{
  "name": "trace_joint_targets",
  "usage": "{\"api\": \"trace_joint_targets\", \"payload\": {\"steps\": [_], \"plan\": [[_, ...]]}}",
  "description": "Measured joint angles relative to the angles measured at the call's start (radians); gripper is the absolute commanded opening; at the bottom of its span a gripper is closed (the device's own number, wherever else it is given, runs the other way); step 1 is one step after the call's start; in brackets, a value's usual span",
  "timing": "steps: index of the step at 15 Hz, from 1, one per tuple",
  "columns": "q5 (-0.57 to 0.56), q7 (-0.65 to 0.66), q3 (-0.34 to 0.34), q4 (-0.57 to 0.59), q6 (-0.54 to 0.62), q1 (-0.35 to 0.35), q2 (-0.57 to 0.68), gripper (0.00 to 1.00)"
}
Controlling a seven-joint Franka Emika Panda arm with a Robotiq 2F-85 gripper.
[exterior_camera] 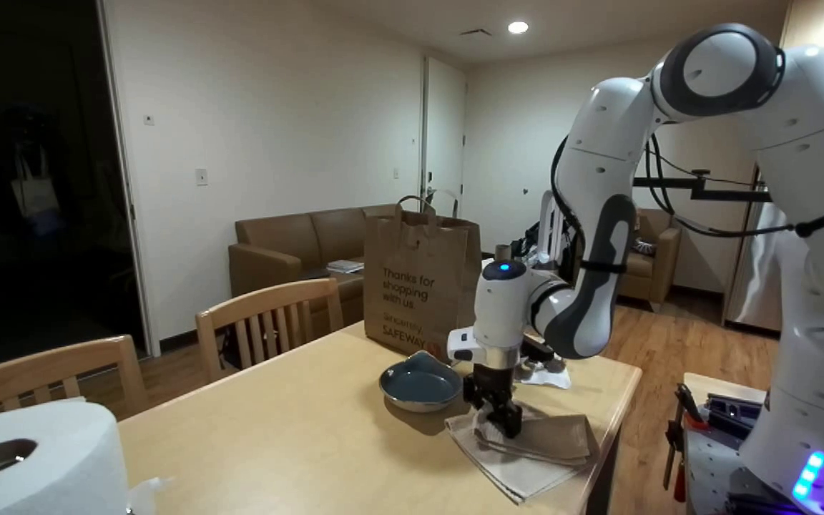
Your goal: Use the towel to wipe the table
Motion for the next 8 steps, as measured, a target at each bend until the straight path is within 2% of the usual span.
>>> {"api": "trace_joint_targets", "payload": {"steps": [2, 6, 8], "plan": [[0.001, 0.001, -0.048, -0.028, -0.006, -0.004, -0.017, 0.03], [0.015, 0.0, -0.048, -0.059, -0.005, -0.037, -0.032, 0.03], [0.018, 0.0, -0.013, -0.065, -0.007, -0.064, -0.039, 0.31]]}}
